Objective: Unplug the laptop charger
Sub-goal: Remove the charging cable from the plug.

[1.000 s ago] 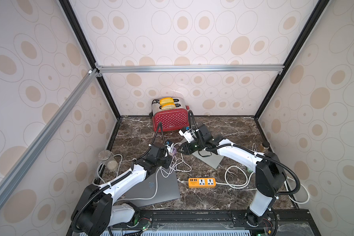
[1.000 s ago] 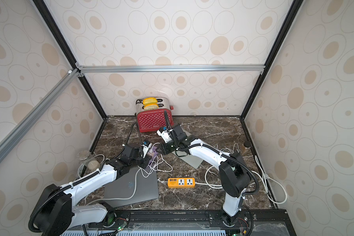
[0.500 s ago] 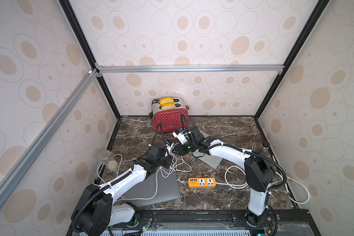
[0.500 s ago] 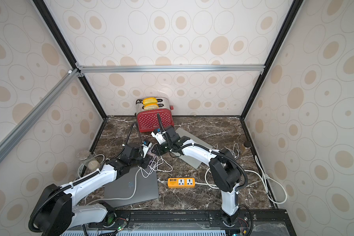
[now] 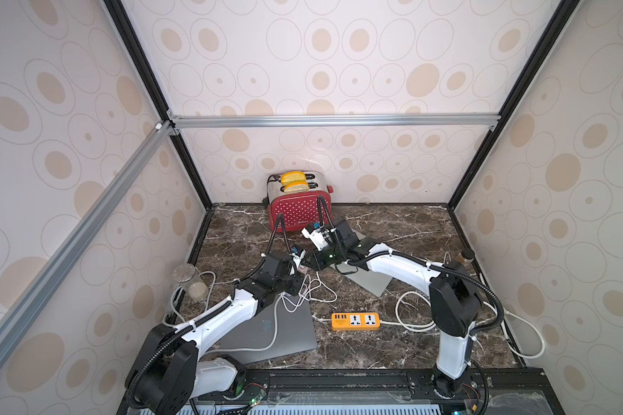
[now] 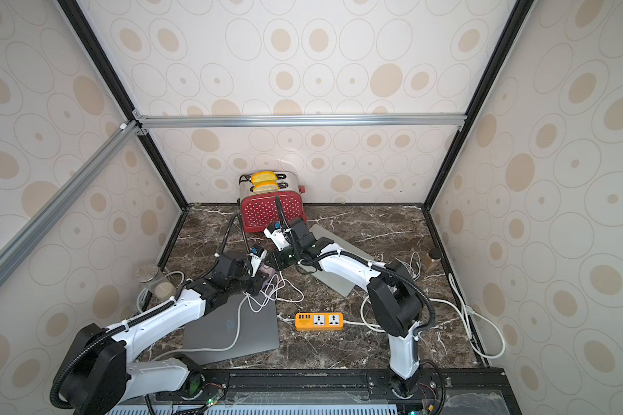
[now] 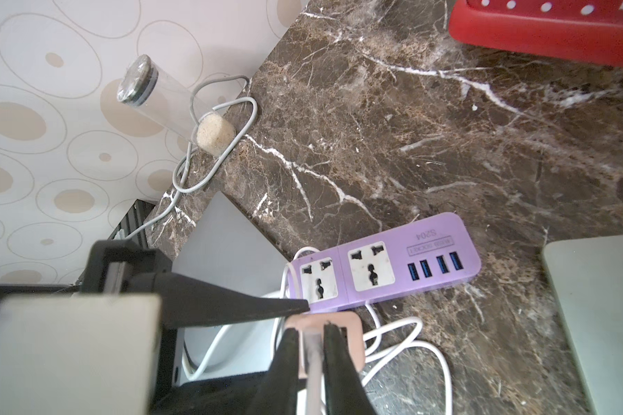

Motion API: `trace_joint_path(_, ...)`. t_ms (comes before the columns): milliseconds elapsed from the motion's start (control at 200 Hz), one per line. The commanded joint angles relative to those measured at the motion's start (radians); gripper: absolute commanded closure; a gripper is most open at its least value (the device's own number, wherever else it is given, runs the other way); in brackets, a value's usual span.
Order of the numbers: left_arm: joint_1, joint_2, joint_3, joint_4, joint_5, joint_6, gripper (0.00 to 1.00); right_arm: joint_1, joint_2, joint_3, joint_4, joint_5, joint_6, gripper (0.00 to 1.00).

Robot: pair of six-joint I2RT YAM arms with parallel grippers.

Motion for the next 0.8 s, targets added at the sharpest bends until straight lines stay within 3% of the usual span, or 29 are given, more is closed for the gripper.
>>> trace_joint_path(0,0.007,-0.023,0.008,0.016,-0.006,0.004,0.96,0.009,0.025,0.028,-0.018,-0.010,0.005,0.84)
trace_joint_path(80,0.007,-0.023,0.009,0.016,-0.009,0.007,0.96,0.010,0.027,0.028,-0.028,-0.005,0.004,0.85)
trace_joint_path(285,0.007,-0.020,0.014,0.016,-0.010,0.010,0.95,0.010,0.030,0.028,-0.031,-0.006,0.005,1.00)
trace_joint_path(796,0.007,-0.035,-0.007,0.018,-0.029,0.017,0.96,-0.030,0.018,0.013,-0.020,-0.023,0.090,1.00)
